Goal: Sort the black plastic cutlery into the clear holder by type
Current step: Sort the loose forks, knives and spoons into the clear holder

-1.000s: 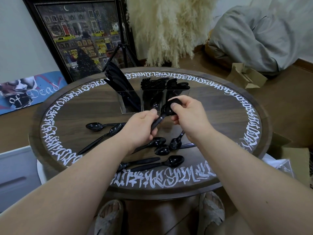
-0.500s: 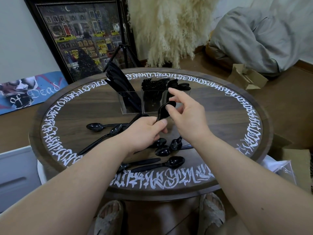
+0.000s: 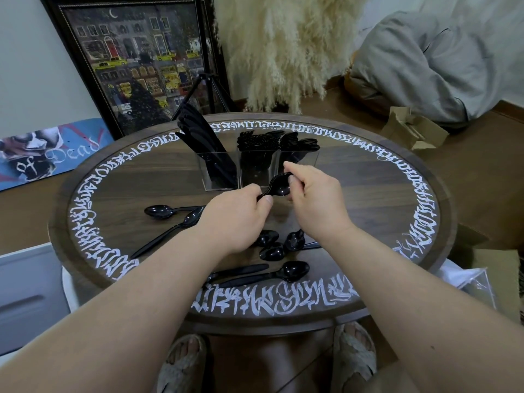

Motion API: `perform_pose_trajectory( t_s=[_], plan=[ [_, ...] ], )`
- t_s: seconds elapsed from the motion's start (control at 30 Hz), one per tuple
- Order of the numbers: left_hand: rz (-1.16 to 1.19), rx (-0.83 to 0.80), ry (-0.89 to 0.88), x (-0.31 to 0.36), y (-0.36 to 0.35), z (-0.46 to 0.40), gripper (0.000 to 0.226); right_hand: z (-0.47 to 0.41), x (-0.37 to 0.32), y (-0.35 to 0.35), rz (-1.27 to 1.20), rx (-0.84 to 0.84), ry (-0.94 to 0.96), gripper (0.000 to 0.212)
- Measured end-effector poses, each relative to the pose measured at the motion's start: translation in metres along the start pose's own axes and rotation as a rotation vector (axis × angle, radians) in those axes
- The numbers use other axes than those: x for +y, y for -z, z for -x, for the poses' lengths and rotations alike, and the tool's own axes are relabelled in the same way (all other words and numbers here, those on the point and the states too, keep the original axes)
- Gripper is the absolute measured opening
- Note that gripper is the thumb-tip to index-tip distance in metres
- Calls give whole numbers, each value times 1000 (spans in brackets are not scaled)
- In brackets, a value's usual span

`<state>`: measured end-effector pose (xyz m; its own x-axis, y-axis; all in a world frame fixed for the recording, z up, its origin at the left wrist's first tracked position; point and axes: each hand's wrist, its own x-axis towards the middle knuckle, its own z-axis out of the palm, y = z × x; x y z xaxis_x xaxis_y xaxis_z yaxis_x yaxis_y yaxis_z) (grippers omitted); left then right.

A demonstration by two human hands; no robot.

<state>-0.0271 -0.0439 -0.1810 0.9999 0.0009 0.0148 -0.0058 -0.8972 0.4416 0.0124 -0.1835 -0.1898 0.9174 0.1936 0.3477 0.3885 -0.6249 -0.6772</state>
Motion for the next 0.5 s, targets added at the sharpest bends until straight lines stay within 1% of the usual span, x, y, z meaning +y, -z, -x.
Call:
perform_pose_trajectory(
  t_s=[0.1,0.23,0.3,0.37,0.43,0.5],
  plan=[
    [8,64,-16,1,1,3,32,-4,-1,2,-134,-5,-125,33],
    [14,149,-47,2,3,4,28,-7,-6,7,-515,12,-277,24],
    [2,145,-56,3,3,3,28,-6,-9,10,-632,-13,-308,21],
    [-9,117,-66,2,3,2,28,-4,-9,15,-663,-40,-307,23],
    [-1,111,-98,3,2,0,27,-1,-9,22,-616,-45,-275,26],
    [2,189,-158,4,-2,-3,27,1,-8,32,-528,-17,-216,26]
  ],
)
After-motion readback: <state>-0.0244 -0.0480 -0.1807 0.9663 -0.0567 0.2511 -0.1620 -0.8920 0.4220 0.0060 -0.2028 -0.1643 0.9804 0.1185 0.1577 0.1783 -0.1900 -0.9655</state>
